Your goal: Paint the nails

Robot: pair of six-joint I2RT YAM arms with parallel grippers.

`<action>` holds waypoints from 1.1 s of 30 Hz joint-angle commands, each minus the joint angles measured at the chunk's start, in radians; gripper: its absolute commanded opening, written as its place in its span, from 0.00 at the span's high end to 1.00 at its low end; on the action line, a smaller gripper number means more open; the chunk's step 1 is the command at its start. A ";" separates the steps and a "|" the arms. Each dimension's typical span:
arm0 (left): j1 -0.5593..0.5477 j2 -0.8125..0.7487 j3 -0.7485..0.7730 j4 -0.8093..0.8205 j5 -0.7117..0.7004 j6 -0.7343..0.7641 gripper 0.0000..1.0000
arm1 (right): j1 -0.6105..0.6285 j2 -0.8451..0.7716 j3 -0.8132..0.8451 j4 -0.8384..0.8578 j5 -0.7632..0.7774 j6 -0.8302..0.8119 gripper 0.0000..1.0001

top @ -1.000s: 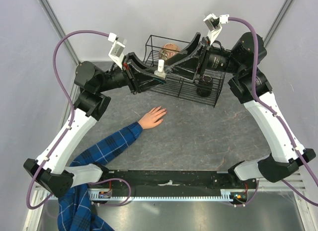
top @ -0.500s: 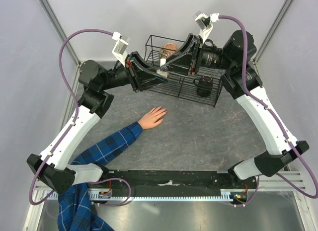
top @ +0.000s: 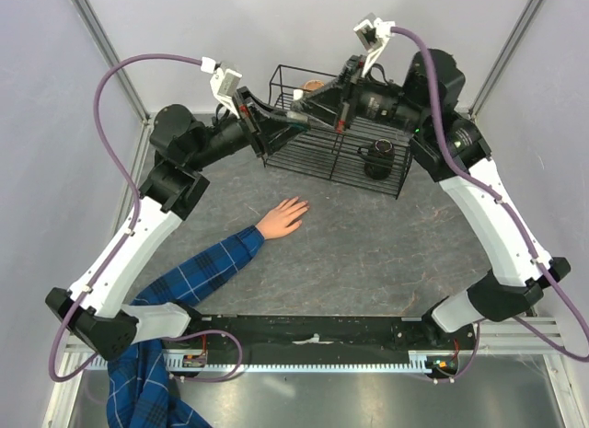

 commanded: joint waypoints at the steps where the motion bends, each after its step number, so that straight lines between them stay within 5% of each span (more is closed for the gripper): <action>1: -0.161 0.013 0.076 -0.103 -0.601 0.540 0.98 | 0.362 0.072 0.203 -0.468 0.940 -0.248 1.00; 3: -0.235 0.047 0.121 -0.108 -0.691 0.673 0.98 | 0.476 0.117 0.242 -0.531 1.372 -0.184 1.00; 6: -0.266 0.074 0.118 -0.059 -0.715 0.633 0.98 | 0.616 0.196 0.288 -0.549 1.614 -0.218 1.00; 9: -0.271 0.074 0.093 -0.044 -0.699 0.587 0.98 | 0.639 0.269 0.407 -0.594 1.661 -0.237 1.00; 13: -0.271 0.051 0.075 -0.054 -0.652 0.579 0.98 | 0.640 0.263 0.395 -0.563 1.625 -0.236 0.95; 23: -0.268 -0.014 0.029 -0.122 -0.637 0.570 0.98 | 0.578 0.146 0.268 -0.393 1.342 -0.289 0.30; 29: -0.236 -0.035 0.026 -0.171 -0.603 0.525 0.98 | 0.561 0.042 0.165 -0.381 1.215 -0.291 0.10; 33: -0.165 -0.034 0.049 -0.212 -0.409 0.439 0.98 | 0.435 -0.050 0.070 -0.339 1.002 -0.280 0.05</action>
